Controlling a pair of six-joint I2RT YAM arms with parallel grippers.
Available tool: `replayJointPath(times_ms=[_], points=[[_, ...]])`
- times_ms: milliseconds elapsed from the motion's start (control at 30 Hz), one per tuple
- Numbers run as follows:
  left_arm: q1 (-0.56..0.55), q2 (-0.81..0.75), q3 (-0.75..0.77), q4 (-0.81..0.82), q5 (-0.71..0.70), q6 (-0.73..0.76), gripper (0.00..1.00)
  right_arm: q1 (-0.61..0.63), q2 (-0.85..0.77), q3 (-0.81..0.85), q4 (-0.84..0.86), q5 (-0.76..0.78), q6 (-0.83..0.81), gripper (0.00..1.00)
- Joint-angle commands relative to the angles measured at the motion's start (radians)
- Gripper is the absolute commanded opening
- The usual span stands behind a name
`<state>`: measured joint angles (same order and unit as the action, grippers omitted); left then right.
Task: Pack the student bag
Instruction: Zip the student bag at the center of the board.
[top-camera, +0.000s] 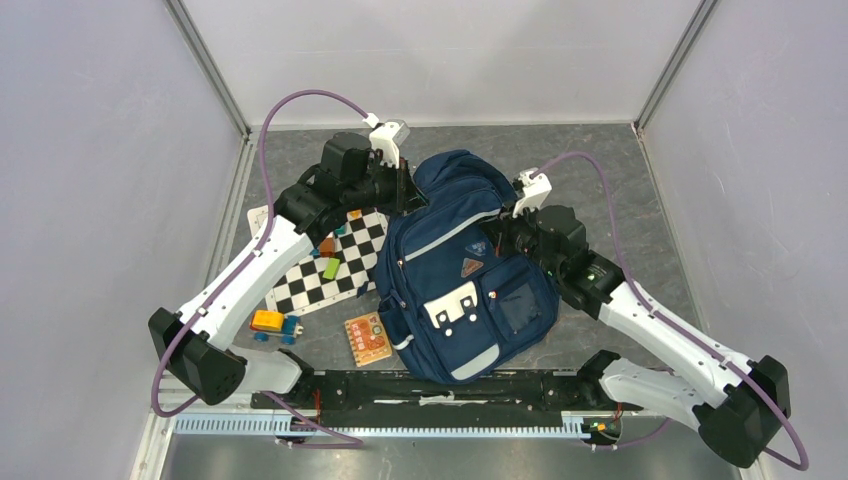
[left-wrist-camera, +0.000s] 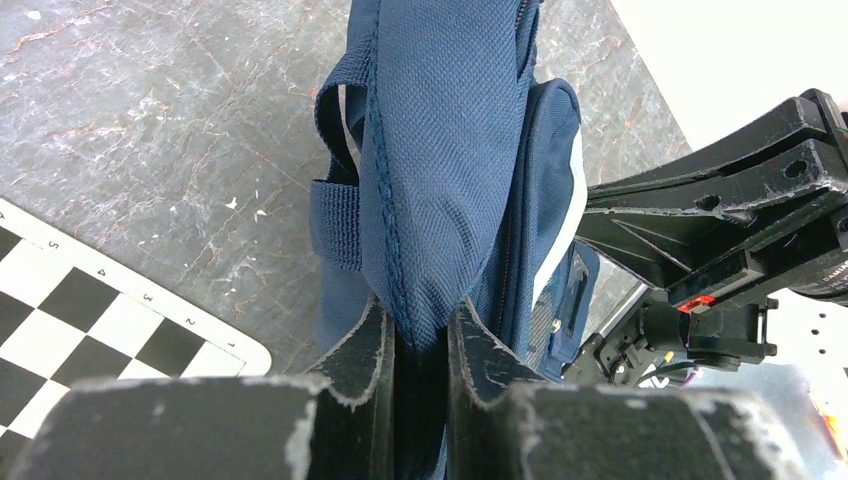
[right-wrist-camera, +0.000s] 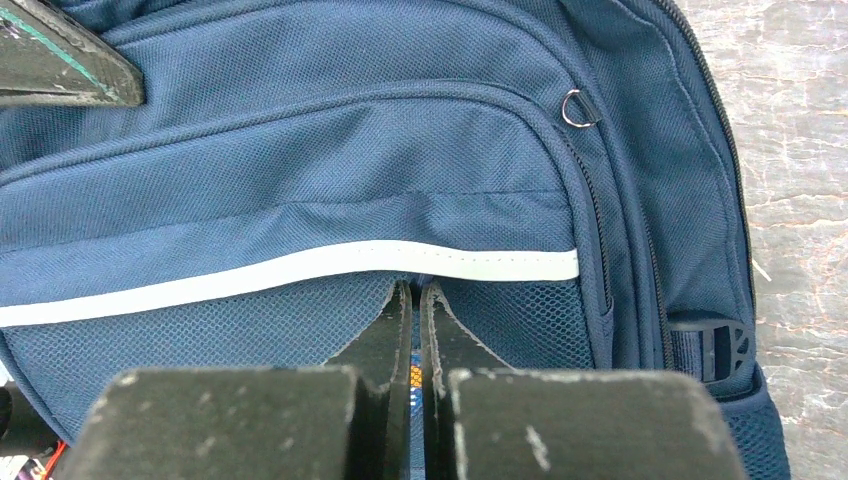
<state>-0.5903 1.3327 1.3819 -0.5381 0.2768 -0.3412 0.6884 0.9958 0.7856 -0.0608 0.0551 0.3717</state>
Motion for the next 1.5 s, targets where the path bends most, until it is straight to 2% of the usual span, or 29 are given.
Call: replayJointPath(times_ms=[0,167,333,467,833,1033,1067,1167,1200,1267,1367,1467], points=[[-0.006,-0.04,0.077,0.225,0.033,-0.07,0.02,0.061,-0.032,-0.02,0.101,-0.17,0.078,0.0],[-0.006,-0.036,0.077,0.226,0.032,-0.068,0.02,0.11,-0.03,-0.068,0.138,-0.181,0.123,0.0],[-0.006,-0.037,0.077,0.218,0.023,-0.058,0.02,0.216,-0.008,-0.076,0.194,-0.163,0.146,0.0],[-0.006,-0.036,0.079,0.213,0.016,-0.049,0.02,0.293,0.025,-0.029,0.196,-0.137,0.141,0.0],[-0.006,-0.034,0.082,0.21,0.003,-0.042,0.02,0.618,0.236,0.181,0.21,-0.078,0.054,0.0],[-0.005,-0.035,0.061,0.195,-0.015,-0.021,0.02,0.668,0.257,0.255,0.086,0.047,-0.034,0.01],[-0.006,-0.033,0.051,0.191,-0.022,-0.015,0.02,0.668,0.239,0.247,0.065,0.089,-0.047,0.09],[-0.005,-0.027,0.019,0.176,-0.031,-0.009,0.02,0.645,0.169,0.217,-0.053,0.249,-0.074,0.45],[-0.005,-0.027,0.002,0.177,-0.037,-0.007,0.02,0.614,0.153,0.212,-0.093,0.271,-0.072,0.59],[-0.006,-0.033,-0.041,0.177,-0.069,-0.005,0.02,0.523,0.132,0.197,-0.179,0.259,-0.077,0.76],[-0.005,-0.058,-0.133,0.188,-0.147,-0.029,0.02,0.383,0.105,0.166,-0.273,0.256,-0.084,0.89],[-0.005,-0.104,-0.247,0.232,-0.202,-0.07,0.02,0.246,0.067,0.109,-0.335,0.244,-0.077,0.94]])
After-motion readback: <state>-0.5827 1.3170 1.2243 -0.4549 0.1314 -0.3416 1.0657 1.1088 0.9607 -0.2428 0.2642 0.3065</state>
